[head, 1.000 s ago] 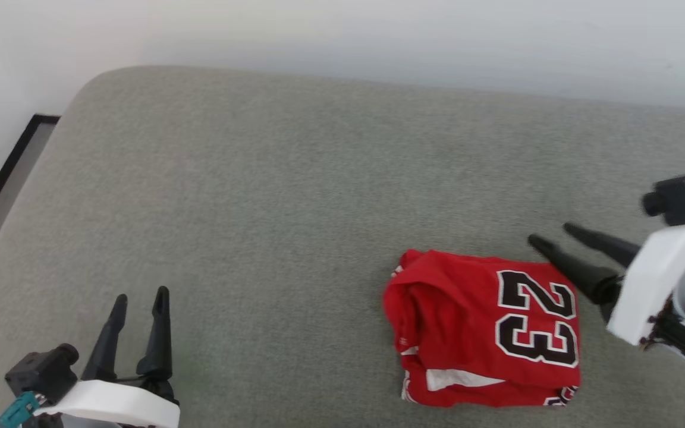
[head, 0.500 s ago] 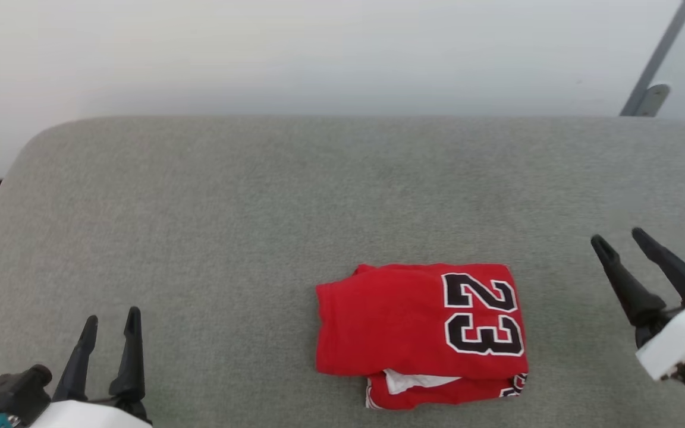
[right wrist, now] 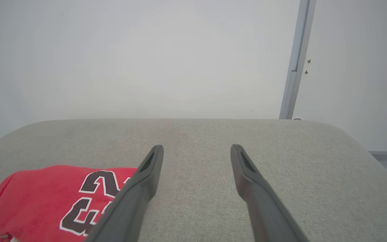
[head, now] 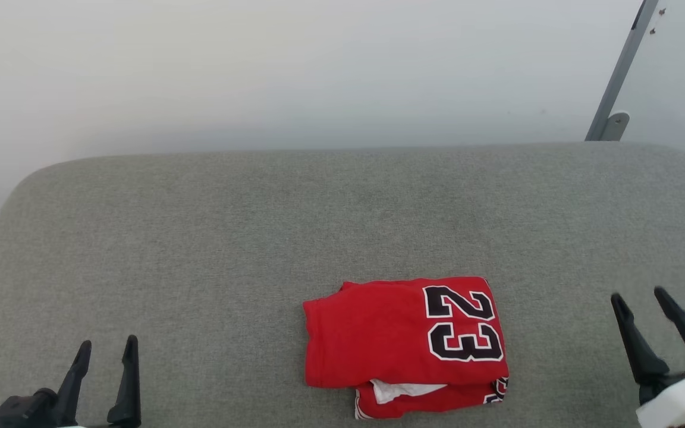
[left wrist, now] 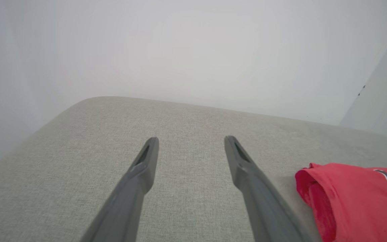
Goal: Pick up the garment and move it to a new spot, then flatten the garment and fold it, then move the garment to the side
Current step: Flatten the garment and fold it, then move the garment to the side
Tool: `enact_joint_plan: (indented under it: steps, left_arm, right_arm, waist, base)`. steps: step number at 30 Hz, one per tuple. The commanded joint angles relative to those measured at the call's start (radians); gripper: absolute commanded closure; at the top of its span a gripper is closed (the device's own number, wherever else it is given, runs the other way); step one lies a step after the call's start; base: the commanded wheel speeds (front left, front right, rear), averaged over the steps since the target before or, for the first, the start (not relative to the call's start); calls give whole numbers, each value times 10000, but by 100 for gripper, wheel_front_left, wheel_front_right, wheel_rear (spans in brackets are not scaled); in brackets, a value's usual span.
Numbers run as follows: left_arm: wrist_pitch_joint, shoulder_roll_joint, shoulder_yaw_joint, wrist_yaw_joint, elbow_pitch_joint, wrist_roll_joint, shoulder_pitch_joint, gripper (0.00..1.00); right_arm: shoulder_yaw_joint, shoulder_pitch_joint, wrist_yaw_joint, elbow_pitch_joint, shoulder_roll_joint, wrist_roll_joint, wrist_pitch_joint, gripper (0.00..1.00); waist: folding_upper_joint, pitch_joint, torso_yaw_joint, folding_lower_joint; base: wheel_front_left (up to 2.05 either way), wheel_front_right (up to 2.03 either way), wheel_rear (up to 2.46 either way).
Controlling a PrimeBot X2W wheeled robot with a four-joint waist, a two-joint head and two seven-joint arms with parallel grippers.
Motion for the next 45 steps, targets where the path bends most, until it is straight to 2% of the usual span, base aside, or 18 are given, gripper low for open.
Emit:
enact_joint_plan:
  steps: [1, 6, 11, 15, 38, 45]
  left_arm:
    - [-53, -49, 51, -84, -8, 276, 130, 0]
    - [-51, -203, 185, -172, 65, 785, 22, 0]
    - [-53, -356, 365, -233, 164, 999, -58, 0]
    - [-53, -465, 534, -243, 164, 1110, -113, 0]
    - [-52, -585, 437, -253, -114, 938, -50, 0]
    - [-54, -565, 311, -254, -140, 1026, -120, 0]
  right_arm:
    - [115, 148, 0, 299, -5, -136, -180, 0]
    - [-61, 182, 0, 997, 131, -591, -391, 0]
    - [-789, 335, -2, 673, 493, -1569, -389, 0]
    - [-1269, 549, -2, 438, 1009, -1792, -392, 0]
    - [-1637, 1237, -2, -102, 2255, -2169, -395, 0]
    - [-1532, 1297, -2, 29, 2300, -2178, -395, 0]
  waist:
    - [0, -54, 46, 0]
    - [0, -125, 199, 0]
    - [0, -118, 242, 0]
    - [0, -109, 260, 0]
    - [0, 13, 368, 0]
    - [0, 48, 446, 0]
  base:
    - [0, 0, 0]
    - [0, 0, 0]
    - [0, 0, 0]
    - [0, 0, 0]
    - [0, 0, 0]
    - [0, 0, 0]
